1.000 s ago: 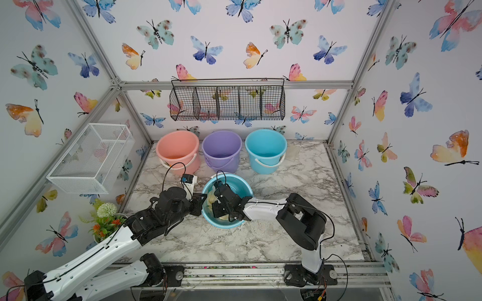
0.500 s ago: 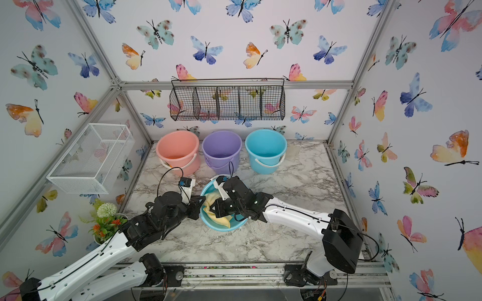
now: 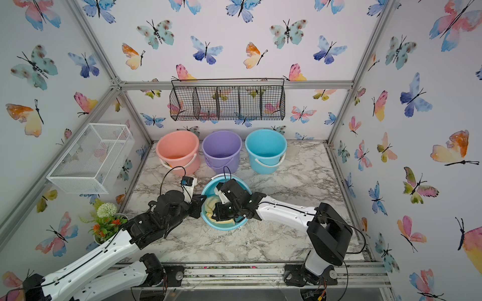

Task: Wipe the inside of the bucket with a cloth
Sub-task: Wipe the dirt from the inside of the bucket.

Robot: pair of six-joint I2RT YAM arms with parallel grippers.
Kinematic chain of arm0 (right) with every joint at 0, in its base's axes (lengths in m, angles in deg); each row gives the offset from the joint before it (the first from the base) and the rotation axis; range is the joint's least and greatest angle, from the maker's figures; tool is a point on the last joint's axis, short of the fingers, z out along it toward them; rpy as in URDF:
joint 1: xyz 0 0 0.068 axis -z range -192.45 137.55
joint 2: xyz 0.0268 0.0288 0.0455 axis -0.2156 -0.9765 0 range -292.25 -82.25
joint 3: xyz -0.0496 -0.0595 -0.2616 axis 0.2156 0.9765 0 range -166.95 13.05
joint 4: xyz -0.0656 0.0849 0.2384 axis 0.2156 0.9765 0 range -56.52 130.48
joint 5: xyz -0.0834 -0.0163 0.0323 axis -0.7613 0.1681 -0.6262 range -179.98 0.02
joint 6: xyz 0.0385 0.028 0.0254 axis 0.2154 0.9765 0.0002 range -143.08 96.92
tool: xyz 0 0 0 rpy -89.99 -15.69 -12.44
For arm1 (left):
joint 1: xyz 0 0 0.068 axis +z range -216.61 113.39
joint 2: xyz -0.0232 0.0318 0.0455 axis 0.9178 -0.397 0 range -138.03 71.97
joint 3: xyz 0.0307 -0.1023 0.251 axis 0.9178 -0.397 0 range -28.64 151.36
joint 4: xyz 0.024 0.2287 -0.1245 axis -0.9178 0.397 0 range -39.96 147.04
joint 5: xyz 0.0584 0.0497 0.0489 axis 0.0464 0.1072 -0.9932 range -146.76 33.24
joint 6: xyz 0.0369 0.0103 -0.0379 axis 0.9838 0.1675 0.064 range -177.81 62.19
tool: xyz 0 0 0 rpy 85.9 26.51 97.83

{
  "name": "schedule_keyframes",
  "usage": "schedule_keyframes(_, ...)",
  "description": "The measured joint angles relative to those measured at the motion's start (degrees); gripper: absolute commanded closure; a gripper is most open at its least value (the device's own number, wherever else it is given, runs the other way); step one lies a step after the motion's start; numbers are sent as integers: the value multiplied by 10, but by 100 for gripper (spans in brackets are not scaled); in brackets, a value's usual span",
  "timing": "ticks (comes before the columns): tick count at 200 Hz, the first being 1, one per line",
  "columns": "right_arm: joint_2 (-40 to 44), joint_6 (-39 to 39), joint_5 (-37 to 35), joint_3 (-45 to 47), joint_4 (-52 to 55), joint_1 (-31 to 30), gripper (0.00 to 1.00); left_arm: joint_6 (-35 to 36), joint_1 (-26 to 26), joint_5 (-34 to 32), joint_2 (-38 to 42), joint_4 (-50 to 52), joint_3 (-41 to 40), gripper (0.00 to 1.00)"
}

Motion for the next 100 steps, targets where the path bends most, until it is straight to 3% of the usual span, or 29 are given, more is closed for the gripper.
schedule_keyframes(100,-200,-21,-15,-127,16,24,98,-24,7,-21,20,14,0,100)
